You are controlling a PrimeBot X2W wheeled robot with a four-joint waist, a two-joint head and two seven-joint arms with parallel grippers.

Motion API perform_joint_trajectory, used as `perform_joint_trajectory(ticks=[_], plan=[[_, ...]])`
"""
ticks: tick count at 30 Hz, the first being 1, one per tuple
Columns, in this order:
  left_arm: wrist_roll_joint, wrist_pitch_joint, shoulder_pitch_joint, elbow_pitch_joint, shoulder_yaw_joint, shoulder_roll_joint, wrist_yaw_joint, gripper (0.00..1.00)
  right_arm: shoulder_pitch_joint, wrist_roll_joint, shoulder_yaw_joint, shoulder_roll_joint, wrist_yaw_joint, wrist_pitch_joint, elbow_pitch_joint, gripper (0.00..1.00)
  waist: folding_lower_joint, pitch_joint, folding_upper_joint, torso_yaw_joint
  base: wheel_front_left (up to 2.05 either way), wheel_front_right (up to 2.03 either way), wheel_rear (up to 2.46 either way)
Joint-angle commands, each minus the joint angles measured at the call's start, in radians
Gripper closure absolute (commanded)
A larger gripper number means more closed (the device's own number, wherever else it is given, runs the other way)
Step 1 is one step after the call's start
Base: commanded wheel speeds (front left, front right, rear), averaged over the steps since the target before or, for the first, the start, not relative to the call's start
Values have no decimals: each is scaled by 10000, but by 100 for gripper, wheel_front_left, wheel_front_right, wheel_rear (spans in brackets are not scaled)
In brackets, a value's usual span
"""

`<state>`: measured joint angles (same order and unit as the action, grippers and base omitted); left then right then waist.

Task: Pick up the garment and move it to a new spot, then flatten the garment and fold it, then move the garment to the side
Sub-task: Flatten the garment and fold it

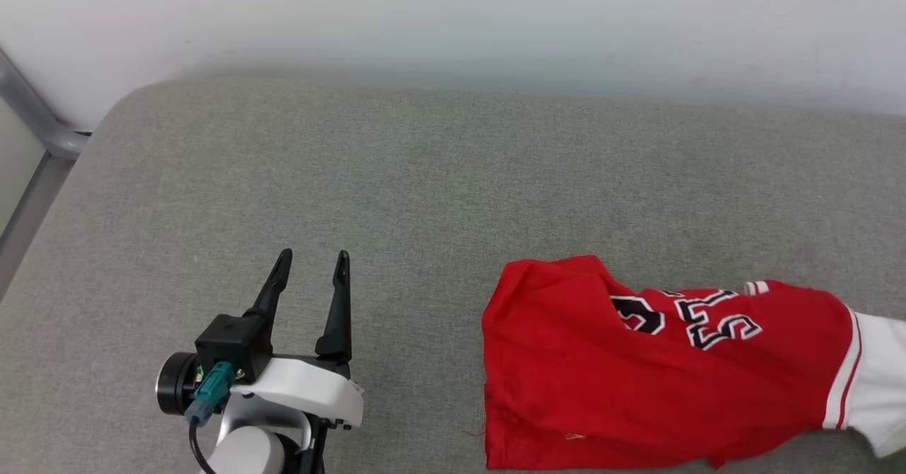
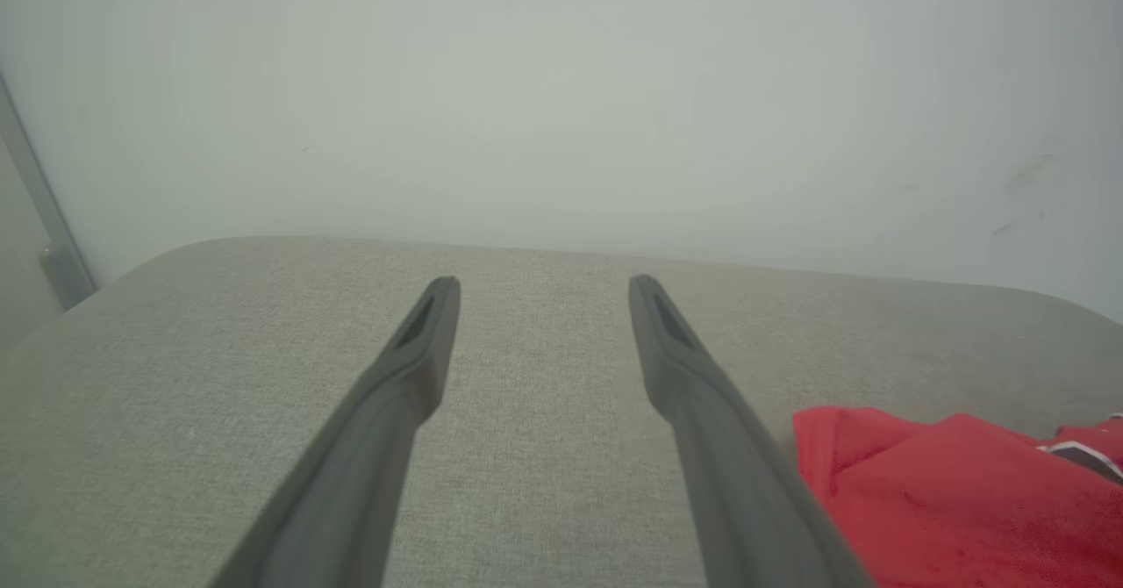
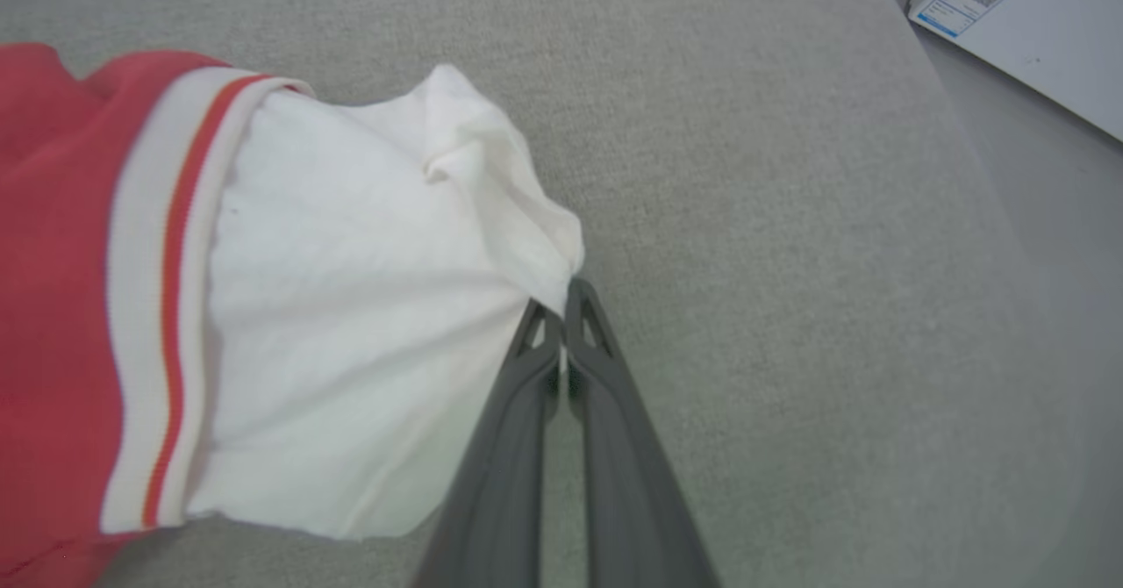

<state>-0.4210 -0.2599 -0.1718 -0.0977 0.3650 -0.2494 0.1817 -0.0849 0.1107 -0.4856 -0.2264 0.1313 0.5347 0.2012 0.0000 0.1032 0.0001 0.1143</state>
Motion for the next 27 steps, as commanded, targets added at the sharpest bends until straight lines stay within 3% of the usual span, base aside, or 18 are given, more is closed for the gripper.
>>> perform_joint_trajectory(ticks=[1, 5, 6, 7, 8, 20, 27], plan=[[-43, -52, 47, -16, -25, -15, -21, 0, 105, -21, -34, 166, -10, -82, 128, 100, 0, 17, -1, 21, 0, 0, 0], [-64, -57, 94, -37, -75, -36, 17, 0, 364, 95, -543, 618, -9, -574, 1105, 100, 0, 83, -1, 46, 0, 0, 0], [-73, -57, 116, -46, -83, -47, 32, 0, 371, 81, -564, 688, -9, -726, 1287, 75, 0, 82, -1, 41, 0, 0, 0], [-81, -58, 139, -46, -94, -59, 35, 0, 311, 164, -554, 785, -9, -910, 1451, 31, 0, 78, -1, 33, 0, 0, 0], [-93, -59, 169, -49, -106, -72, 43, 0, 237, 246, -517, 874, -7, -1140, 1590, 0, 0, 59, -1, 20, 0, 0, 0], [-221, 187, 609, 58, -124, -306, 182, 0, 157, -211, 59, 1232, -9, -4978, 1249, 0, 0, -656, -1, -146, 0, 0, 0], [-279, 438, 989, 260, -94, -471, 293, 0, 569, -495, 1184, 1585, -7, -6279, 143, 0, 0, -1163, -1, -324, 0, 0, 0]])
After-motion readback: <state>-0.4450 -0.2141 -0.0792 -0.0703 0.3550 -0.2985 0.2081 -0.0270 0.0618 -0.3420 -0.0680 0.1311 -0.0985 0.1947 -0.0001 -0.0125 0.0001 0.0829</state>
